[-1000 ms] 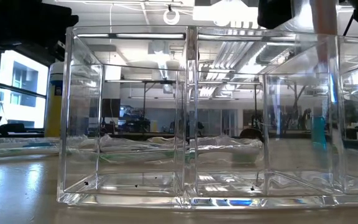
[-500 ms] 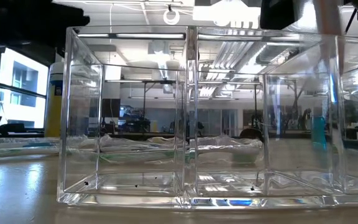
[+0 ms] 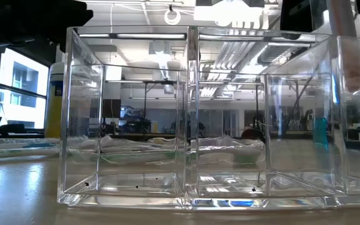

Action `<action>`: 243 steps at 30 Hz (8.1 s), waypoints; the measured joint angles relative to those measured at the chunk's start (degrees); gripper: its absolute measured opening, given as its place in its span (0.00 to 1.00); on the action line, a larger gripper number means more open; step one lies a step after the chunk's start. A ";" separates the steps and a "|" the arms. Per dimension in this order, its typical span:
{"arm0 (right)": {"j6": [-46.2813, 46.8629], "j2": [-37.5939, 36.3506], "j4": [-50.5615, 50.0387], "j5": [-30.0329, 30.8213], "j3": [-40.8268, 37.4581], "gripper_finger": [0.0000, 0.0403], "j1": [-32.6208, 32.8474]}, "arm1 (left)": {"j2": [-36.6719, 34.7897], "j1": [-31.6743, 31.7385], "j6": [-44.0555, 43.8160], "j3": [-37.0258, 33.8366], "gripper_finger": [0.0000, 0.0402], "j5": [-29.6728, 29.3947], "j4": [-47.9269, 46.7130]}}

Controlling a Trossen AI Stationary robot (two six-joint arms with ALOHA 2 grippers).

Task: Pick & Place toothbrushing station
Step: Put the right orange toothbrush into the transparent bin, then put the bottom orange toothbrush into the transparent bin

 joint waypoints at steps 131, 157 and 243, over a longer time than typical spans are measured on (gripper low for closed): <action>44.33 -39.95 -113.46 -8.59 1.07 0.41 7.02 | -0.02 -0.02 -1.31 0.13 0.19 -0.33 -1.89; 35.89 -25.22 -114.55 -8.31 2.18 0.23 -0.08 | 0.00 -0.01 -4.35 0.13 0.19 -1.45 -7.46; -13.81 -5.82 -0.21 13.33 4.35 0.04 10.59 | -0.02 -0.01 -4.96 0.11 0.19 3.79 -8.29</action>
